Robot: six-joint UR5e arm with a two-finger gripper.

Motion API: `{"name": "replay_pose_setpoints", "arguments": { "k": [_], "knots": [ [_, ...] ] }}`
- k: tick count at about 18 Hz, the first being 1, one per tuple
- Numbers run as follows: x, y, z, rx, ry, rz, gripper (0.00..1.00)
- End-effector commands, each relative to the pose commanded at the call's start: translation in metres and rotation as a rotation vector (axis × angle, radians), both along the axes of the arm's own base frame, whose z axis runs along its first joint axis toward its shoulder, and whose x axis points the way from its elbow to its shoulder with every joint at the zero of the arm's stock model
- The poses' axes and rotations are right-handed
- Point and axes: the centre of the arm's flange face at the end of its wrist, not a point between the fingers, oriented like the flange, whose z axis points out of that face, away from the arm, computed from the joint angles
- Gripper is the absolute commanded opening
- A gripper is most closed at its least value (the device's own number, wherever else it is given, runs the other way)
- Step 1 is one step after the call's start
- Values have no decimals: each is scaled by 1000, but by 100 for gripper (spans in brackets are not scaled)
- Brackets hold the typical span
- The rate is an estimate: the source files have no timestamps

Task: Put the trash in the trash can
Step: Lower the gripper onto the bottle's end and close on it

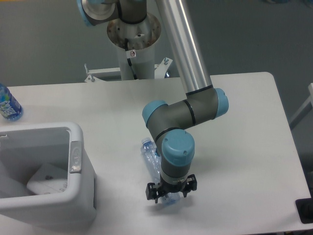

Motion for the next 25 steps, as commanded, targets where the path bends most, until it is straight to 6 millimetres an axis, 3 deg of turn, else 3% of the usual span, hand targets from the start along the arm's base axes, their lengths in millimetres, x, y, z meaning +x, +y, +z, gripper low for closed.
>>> {"name": "replay_pose_setpoints", "arguments": {
  "k": [4,9,20,23,25],
  "knots": [
    [4,2,-2,-5,1,-4,99],
    [4,2,0,-22,20,-2,70],
    [6,2,13,-10,24,-14,55],
    [6,2,27,6,38,-20,56],
    [0,5,53,49,65,-15,56]
  ]
}}
